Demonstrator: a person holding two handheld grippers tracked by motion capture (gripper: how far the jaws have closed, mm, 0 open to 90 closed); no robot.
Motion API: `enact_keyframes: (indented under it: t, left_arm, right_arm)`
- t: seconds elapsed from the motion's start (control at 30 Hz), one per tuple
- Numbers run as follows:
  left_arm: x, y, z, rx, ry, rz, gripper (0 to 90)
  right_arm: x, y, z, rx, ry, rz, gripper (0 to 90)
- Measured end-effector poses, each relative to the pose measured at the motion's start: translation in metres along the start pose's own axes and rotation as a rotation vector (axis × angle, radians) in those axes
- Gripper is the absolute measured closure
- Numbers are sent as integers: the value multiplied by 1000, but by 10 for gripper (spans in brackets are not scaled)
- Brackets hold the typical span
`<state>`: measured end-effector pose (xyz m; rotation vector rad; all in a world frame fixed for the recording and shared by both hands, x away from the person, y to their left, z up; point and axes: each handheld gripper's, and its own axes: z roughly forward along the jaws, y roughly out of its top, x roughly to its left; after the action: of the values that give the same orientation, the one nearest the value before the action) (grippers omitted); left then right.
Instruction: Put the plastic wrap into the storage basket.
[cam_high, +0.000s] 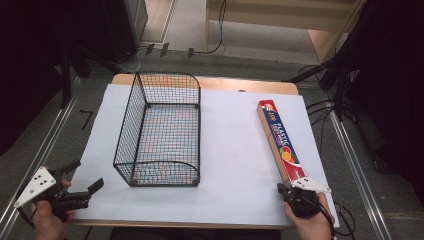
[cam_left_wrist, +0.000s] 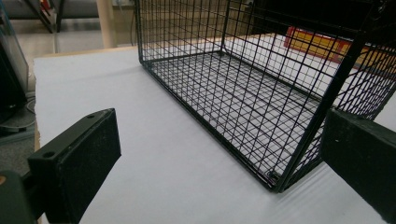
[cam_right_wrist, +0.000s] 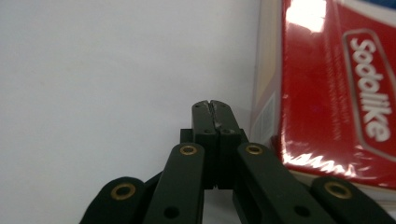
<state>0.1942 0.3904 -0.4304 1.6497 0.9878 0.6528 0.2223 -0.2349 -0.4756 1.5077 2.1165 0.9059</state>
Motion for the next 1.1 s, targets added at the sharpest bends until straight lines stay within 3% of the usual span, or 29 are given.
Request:
enact_keyframes:
  t: [0.03, 0.07, 0.1, 0.2, 0.37, 0.4, 0.47, 0.57, 0.73, 0.83, 0.87, 0.9, 0.93, 0.97, 1.03, 1.07, 1.1]
  left_arm:
    - [0, 0, 0, 0, 0, 0, 0]
    - [0, 0, 0, -3, 0, -3, 0]
    - [1, 0, 0, -4, 0, -6, 0]
    - [1, 0, -1, -4, 0, -7, 0]
    - [1, 0, 0, -3, -1, -1, 0]
    - [1, 0, 0, -3, -1, -1, 0]
    - [1, 0, 0, -3, 0, -2, 0]
    - [1, 0, 0, -3, 1, -4, 0]
    - [0, 0, 0, 2, 1, 2, 0]
    - [0, 0, 0, 2, 2, 2, 0]
    - [1, 0, 0, 0, 4, 1, 0]
    - [1, 0, 0, 0, 4, 1, 0]
    - [1, 0, 0, -1, 5, 0, 0]
    - [1, 0, 0, 0, 7, 0, 0]
    - [0, 0, 1, 1, 6, -3, 0]
    - [0, 0, 1, 3, 6, 3, 0]
    - [-1, 1, 1, 5, 6, 4, 0]
  right_arm:
    - [0, 0, 0, 0, 0, 0, 900]
    - [-9, -3, 2, 4, 38, 52, 900]
    - [-9, -3, 2, 4, 38, 52, 900]
    - [-28, -6, -1, -10, 1, 108, 900]
    - [-42, -10, -3, -32, -17, 135, 900]
    - [-47, -11, -4, -38, -47, 140, 900]
    - [-50, -12, -5, -41, -63, 147, 900]
    - [-65, -16, -7, -56, -60, 200, 900]
    - [-71, -18, -9, -60, -71, 212, 900]
    - [-71, -15, -11, -40, -85, 196, 900]
    - [-73, -12, -14, -69, -33, 162, 804]
    - [-73, -12, -14, -69, -33, 162, 804]
    - [-71, -3, -22, -109, 24, 144, 710]
    - [-71, -3, -22, -109, 24, 144, 710]
    - [-68, 10, -29, -136, 51, 81, 594]
    - [-67, 16, -30, -125, 62, 64, 556]
    - [-66, 24, -30, -92, 37, 29, 507]
